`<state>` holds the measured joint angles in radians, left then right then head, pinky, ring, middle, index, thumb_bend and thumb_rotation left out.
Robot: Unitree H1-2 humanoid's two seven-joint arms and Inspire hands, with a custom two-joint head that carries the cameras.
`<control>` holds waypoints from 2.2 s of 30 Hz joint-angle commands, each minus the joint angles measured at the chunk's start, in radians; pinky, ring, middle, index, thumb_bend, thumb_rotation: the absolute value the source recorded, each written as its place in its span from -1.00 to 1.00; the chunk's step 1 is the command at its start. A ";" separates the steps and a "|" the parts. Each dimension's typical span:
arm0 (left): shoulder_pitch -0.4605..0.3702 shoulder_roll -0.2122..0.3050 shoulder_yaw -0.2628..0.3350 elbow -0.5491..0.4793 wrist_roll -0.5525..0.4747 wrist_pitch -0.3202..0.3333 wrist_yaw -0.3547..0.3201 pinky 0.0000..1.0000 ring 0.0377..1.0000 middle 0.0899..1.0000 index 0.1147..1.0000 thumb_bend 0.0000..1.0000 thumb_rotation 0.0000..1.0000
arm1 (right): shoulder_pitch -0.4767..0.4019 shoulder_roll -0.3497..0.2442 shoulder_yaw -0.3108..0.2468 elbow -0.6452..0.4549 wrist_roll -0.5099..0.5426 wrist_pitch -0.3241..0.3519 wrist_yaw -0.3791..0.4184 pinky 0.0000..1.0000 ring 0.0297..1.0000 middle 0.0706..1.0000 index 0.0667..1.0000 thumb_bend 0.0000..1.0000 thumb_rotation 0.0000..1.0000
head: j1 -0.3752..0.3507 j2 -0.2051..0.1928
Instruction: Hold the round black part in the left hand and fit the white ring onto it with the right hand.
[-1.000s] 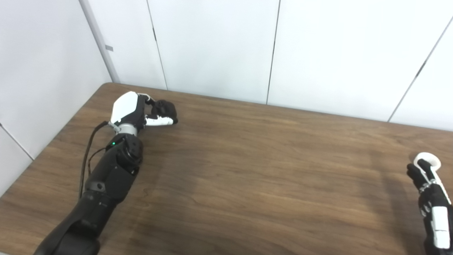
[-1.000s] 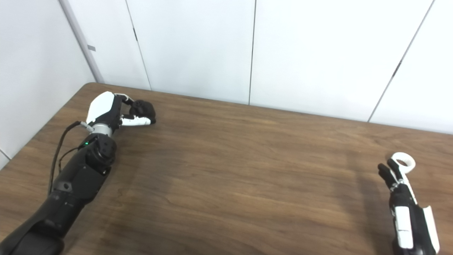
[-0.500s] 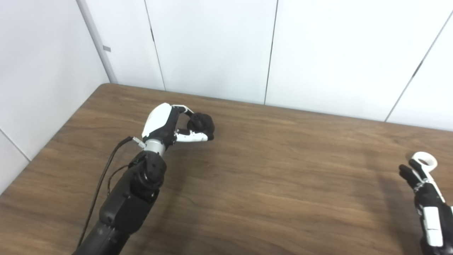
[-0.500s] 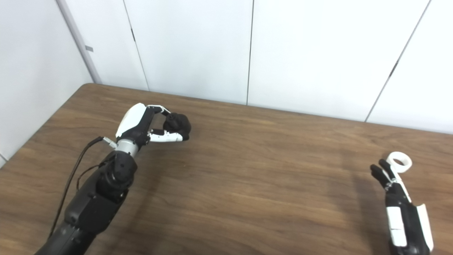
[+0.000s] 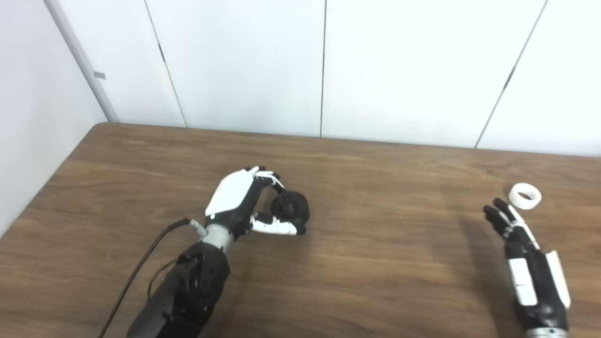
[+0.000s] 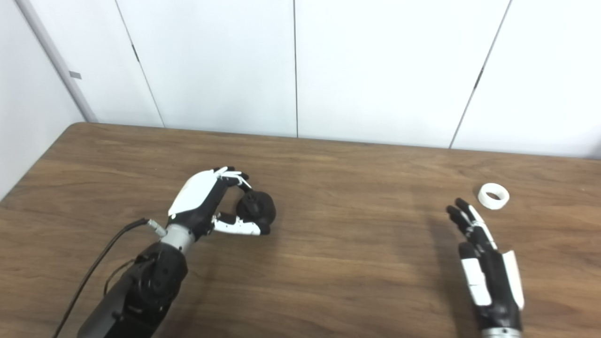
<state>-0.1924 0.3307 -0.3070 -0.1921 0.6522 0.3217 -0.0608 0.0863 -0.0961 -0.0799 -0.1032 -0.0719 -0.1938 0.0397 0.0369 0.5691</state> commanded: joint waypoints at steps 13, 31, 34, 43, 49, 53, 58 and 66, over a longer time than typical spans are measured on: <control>0.091 -0.049 -0.072 -0.056 0.080 -0.175 -0.010 1.00 0.90 0.62 -0.17 0.05 -0.90 | 0.019 0.084 0.045 -0.079 -0.062 0.115 -0.059 0.93 0.84 0.77 0.82 0.08 1.00 | -0.069 0.055; 0.191 -0.060 -0.104 -0.068 0.126 -0.257 -0.074 1.00 0.85 0.61 -0.16 0.05 -0.90 | 0.032 0.089 0.073 -0.185 -0.174 0.198 -0.109 0.79 0.75 0.69 0.76 -0.07 1.00 | -0.113 0.132; 0.204 -0.070 -0.108 -0.066 0.120 -0.263 -0.086 1.00 0.86 0.62 -0.16 0.05 -0.90 | 0.035 0.087 0.071 -0.186 -0.178 0.192 -0.116 0.78 0.76 0.69 0.72 -0.07 1.00 | -0.112 0.138; 0.235 -0.077 -0.115 -0.036 0.107 -0.312 -0.067 1.00 0.85 0.61 -0.16 0.04 -0.90 | 0.030 0.071 0.052 -0.188 -0.210 0.212 -0.133 0.66 0.69 0.65 0.57 0.00 0.87 | -0.126 0.157; 0.253 -0.083 -0.109 0.009 0.126 -0.368 0.009 1.00 0.81 0.60 -0.16 0.05 -0.90 | 0.004 0.054 0.024 -0.215 -0.168 0.253 -0.115 0.55 0.62 0.64 0.57 -0.03 0.61 | -0.147 0.164; 0.256 -0.082 -0.111 0.024 0.145 -0.386 0.031 1.00 0.82 0.60 -0.16 0.04 -0.90 | -0.025 0.026 0.011 -0.237 -0.169 0.298 -0.106 0.62 0.66 0.68 0.60 -0.02 0.63 | -0.174 0.164; 0.257 -0.081 -0.118 0.025 0.161 -0.391 0.037 1.00 0.82 0.59 -0.16 0.04 -0.90 | -0.048 -0.005 0.007 -0.254 -0.202 0.348 -0.103 0.70 0.72 0.69 0.61 -0.04 0.70 | -0.216 0.168; 0.249 -0.071 -0.113 0.007 0.168 -0.380 0.015 1.00 0.82 0.59 -0.16 0.04 -0.90 | -0.144 -0.086 -0.026 -0.269 -0.230 0.456 -0.078 0.67 0.73 0.71 0.65 -0.05 0.62 | -0.277 0.186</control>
<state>0.0514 0.2398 -0.4141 -0.1852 0.7894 -0.0605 -0.0141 -0.0078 -0.1523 -0.0913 -0.3245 -0.2905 0.2667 -0.0407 -0.2406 0.7547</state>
